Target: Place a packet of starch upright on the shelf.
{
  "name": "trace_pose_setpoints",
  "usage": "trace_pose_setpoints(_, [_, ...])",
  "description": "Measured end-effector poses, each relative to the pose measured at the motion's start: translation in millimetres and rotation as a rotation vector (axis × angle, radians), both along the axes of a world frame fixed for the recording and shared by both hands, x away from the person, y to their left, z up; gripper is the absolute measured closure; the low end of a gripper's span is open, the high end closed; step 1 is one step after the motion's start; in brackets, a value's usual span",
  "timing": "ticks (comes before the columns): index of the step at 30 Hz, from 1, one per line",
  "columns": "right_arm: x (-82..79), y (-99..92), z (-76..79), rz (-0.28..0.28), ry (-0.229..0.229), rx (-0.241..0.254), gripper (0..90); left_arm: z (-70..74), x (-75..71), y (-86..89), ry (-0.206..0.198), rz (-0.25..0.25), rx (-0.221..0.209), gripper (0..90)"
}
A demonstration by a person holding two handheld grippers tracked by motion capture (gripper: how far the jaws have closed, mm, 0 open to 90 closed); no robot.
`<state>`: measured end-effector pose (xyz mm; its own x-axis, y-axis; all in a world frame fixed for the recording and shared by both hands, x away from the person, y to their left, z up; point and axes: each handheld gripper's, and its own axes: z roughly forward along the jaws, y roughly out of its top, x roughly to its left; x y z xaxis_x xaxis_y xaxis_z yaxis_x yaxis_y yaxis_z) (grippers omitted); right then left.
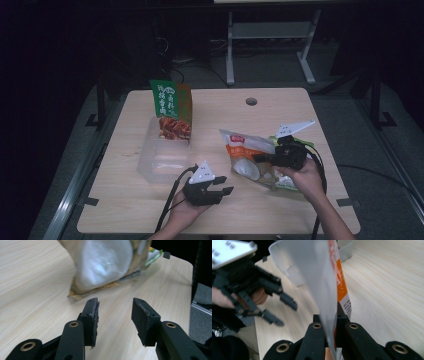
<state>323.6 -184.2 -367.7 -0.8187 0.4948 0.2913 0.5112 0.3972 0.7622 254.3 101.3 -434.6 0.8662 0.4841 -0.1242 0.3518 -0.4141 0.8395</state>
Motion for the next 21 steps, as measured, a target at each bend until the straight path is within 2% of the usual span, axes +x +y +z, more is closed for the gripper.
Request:
trace_pose_setpoints(5, [4.3,10.4,4.9,0.014,-0.007,0.031,90.0,0.6,-11.2,2.3,0.0,-0.021,0.003,55.1])
trace_pose_setpoints(8, [7.2,20.4,8.4,0.026,-0.022,0.035,90.0,-0.7,-16.7,3.6,-0.014,-0.039,0.016,52.4])
trace_pose_setpoints(15, [15.7,44.7,17.2,0.049,-0.035,0.049,90.0,-4.9,-26.1,8.0,-0.018,-0.069,0.035,50.7])
trace_pose_setpoints(21, [22.0,65.4,25.4,0.078,-0.05,0.074,90.0,-3.2,-33.8,10.2,-0.014,-0.084,0.022,50.3])
